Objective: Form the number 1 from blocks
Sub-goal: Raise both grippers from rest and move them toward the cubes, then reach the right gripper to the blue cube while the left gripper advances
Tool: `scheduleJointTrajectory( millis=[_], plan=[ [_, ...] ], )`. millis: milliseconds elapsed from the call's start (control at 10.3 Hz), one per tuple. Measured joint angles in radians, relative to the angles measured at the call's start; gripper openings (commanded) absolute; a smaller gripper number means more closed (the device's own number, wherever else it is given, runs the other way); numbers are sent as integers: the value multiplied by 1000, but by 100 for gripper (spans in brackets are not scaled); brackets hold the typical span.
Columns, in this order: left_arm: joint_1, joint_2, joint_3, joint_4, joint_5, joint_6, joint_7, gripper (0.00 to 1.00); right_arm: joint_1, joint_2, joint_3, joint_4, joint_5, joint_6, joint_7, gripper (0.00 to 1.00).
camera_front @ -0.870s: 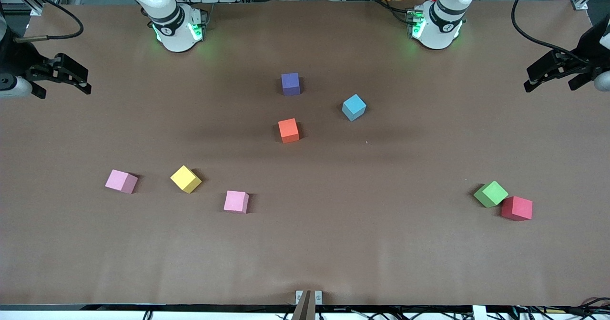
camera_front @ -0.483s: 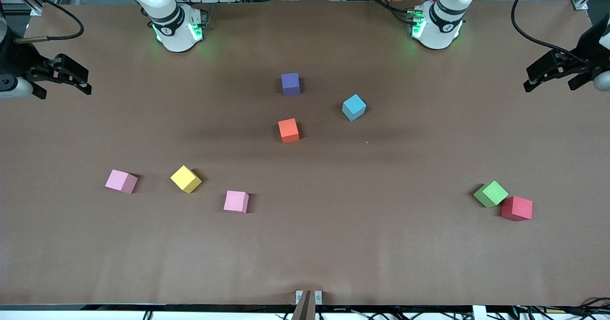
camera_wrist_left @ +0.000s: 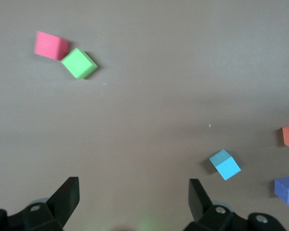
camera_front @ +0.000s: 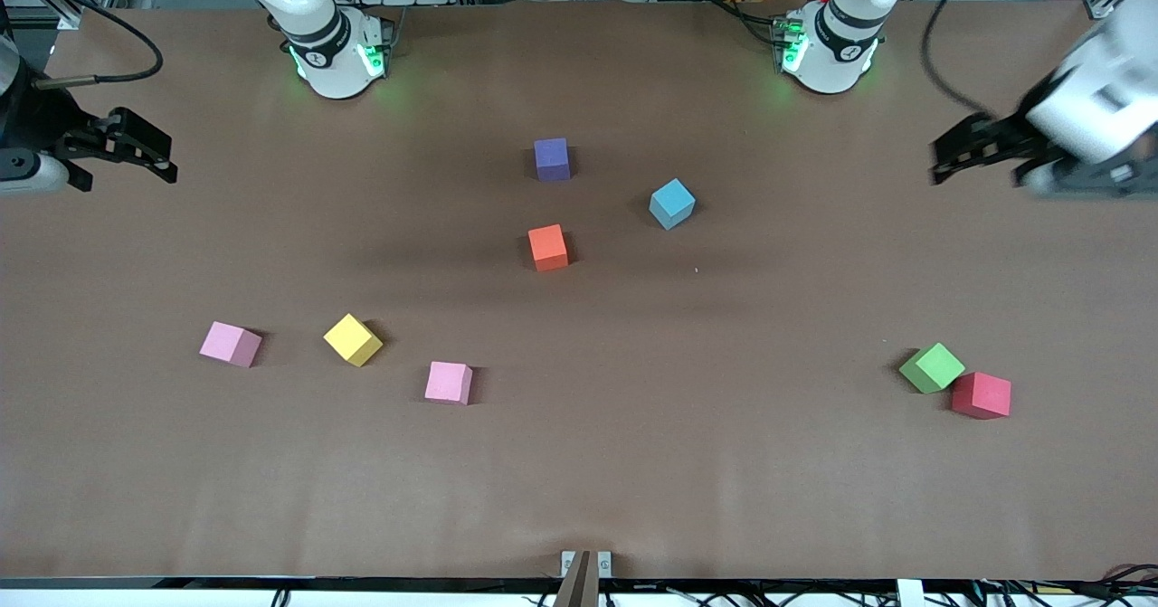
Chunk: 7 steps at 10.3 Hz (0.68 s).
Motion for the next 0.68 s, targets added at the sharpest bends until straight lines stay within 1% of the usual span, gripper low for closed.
scheduleJointTrajectory(
  millis=[97, 193, 290, 387, 677],
  plan=[
    [-12, 44, -38, 1, -13, 2, -67, 100, 4, 6, 2, -1, 1, 0, 0, 100],
    [-31, 83, -58, 1, -23, 9, -112, 100, 14, 13, 3, -5, 3, 3, 11, 100],
    [-52, 117, -66, 2, -39, 17, -133, 100, 33, 19, 9, -21, 6, 18, 49, 100],
    [-66, 143, -66, 3, -75, 20, -144, 100, 49, 24, 31, -48, 9, 51, 106, 100],
    [-97, 205, -73, 4, -167, 24, -248, 100, 63, 34, 159, -164, 12, 146, 268, 100]
  ],
)
